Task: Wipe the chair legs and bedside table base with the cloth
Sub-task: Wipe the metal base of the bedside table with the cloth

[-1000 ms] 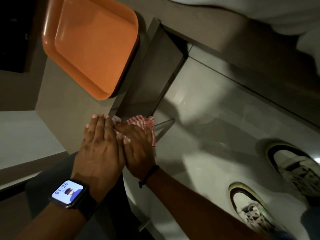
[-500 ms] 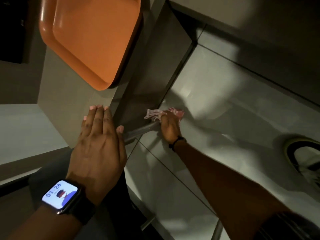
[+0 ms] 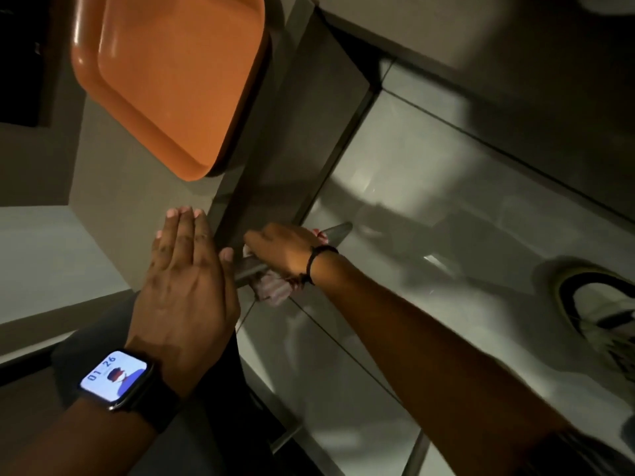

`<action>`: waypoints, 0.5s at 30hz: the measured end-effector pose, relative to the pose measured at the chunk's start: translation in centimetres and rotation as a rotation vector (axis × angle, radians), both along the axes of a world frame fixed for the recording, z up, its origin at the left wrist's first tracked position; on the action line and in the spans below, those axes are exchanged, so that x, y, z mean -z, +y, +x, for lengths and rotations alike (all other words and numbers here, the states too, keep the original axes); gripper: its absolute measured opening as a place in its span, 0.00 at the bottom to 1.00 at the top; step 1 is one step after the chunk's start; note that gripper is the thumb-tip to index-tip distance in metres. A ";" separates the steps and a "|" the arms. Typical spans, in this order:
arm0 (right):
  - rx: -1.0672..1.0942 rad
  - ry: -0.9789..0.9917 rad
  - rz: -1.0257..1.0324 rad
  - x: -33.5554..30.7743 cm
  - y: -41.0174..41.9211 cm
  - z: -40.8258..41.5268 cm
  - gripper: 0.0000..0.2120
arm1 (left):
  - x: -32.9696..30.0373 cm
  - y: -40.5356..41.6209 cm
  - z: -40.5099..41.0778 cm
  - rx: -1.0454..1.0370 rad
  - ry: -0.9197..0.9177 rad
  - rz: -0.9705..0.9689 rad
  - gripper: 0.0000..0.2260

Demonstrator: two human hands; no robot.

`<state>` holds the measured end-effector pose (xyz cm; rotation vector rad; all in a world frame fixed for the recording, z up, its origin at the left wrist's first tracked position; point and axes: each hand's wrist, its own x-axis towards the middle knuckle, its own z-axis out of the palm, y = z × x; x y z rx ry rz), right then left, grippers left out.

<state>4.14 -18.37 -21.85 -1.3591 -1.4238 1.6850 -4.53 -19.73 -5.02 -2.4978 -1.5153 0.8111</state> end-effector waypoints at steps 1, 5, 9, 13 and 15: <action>0.083 -0.052 0.061 -0.3 -0.9 -0.2 0.16 | 0.0 0.0 0.0 -0.007 -0.001 0.000 0.29; 0.746 0.173 0.330 -4.6 -6.3 -5.3 0.17 | -0.2 0.2 -0.1 -0.011 0.014 -0.032 0.31; 0.745 0.184 0.329 2.0 -6.7 -7.8 0.18 | -0.3 0.1 0.0 -0.030 -0.016 -0.039 0.31; 0.403 -0.303 0.079 14.8 -3.6 -5.3 0.14 | -0.1 0.2 -0.1 -0.018 -0.038 -0.029 0.32; 0.065 -0.353 -0.138 16.6 -1.0 -1.7 0.18 | 0.1 0.2 -0.4 0.010 -0.058 -0.006 0.31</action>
